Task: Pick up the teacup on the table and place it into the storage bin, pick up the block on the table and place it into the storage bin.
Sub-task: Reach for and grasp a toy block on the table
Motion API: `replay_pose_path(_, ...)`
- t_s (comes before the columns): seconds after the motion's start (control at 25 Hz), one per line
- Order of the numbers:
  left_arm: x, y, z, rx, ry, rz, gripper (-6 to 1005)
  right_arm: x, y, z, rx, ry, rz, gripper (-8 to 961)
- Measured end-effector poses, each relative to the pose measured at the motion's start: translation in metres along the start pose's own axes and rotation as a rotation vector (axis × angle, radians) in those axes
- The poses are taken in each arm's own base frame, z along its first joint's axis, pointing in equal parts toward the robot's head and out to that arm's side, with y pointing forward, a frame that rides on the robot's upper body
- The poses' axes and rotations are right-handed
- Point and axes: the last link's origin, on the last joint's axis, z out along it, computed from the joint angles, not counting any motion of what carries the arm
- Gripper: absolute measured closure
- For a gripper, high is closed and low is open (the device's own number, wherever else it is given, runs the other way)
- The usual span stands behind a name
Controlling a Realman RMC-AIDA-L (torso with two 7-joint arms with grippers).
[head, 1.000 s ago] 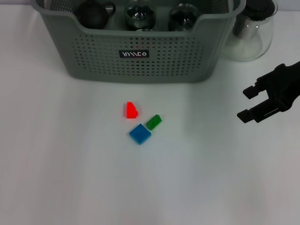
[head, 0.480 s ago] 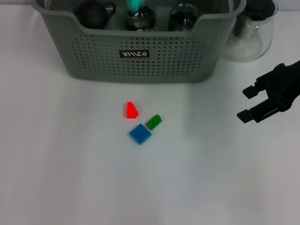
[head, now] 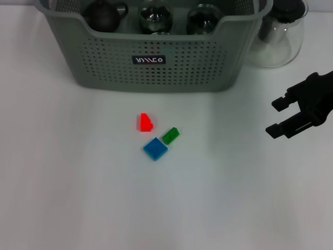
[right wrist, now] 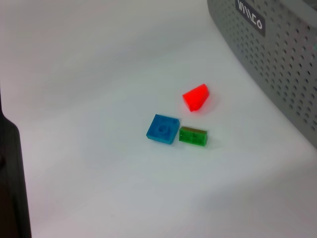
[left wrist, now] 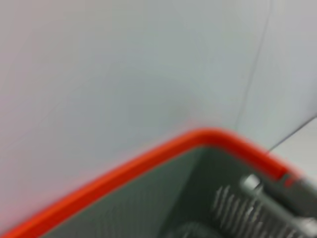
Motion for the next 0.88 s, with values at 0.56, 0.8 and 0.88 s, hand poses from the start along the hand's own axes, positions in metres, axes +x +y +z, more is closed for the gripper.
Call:
replay_pose_path(0.56,-0.112,0.099,-0.033,-0.557,-0.168,0.305,287,0.002,-0.001,0.001,0.001,-0.006,0.01,147)
replay_pose_path(0.8,-0.147,0.11,0.022,-0.424,-0.442,0.266,289,0.001,0.0,0.003,0.0,-0.005,0.008,147)
replay_pose_path(0.88,-0.154,0.114,0.038,-0.368,-0.5,0.244,289,0.001,0.0,0.003,-0.001,-0.004,0.01,147)
